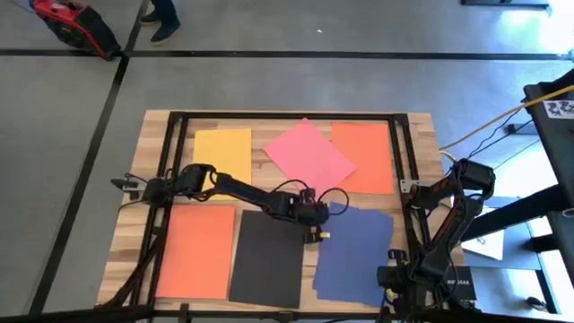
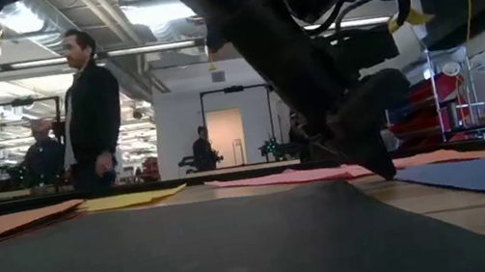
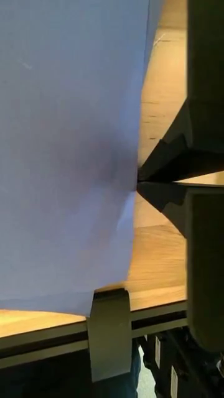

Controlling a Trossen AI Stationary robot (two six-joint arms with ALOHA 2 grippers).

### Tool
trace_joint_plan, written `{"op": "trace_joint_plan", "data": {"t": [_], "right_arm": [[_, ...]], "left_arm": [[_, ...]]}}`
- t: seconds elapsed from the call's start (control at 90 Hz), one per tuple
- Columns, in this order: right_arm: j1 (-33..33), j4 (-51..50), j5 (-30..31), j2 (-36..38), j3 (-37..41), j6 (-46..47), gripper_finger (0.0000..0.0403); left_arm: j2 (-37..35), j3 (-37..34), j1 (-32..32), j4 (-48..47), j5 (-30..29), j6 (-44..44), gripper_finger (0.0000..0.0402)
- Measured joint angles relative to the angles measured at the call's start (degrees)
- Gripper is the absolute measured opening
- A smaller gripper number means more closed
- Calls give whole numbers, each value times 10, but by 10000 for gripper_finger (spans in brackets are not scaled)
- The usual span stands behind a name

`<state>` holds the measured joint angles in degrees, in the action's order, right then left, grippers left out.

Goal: Organize paper
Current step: Stack the blue paper on top of the blue paper on the table

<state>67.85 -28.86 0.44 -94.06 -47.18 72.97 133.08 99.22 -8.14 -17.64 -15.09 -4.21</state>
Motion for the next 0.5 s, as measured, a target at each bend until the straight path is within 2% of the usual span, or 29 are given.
{"op": "trace_joint_plan", "data": {"t": [0.3,0.5], "right_arm": [[0,-18,16,3,-18,5,0],[0,-68,89,35,-25,0,0]], "left_arm": [[-3,9,-11,-33,1,-16,0],[-3,9,-23,-44,3,-24,0]]}}
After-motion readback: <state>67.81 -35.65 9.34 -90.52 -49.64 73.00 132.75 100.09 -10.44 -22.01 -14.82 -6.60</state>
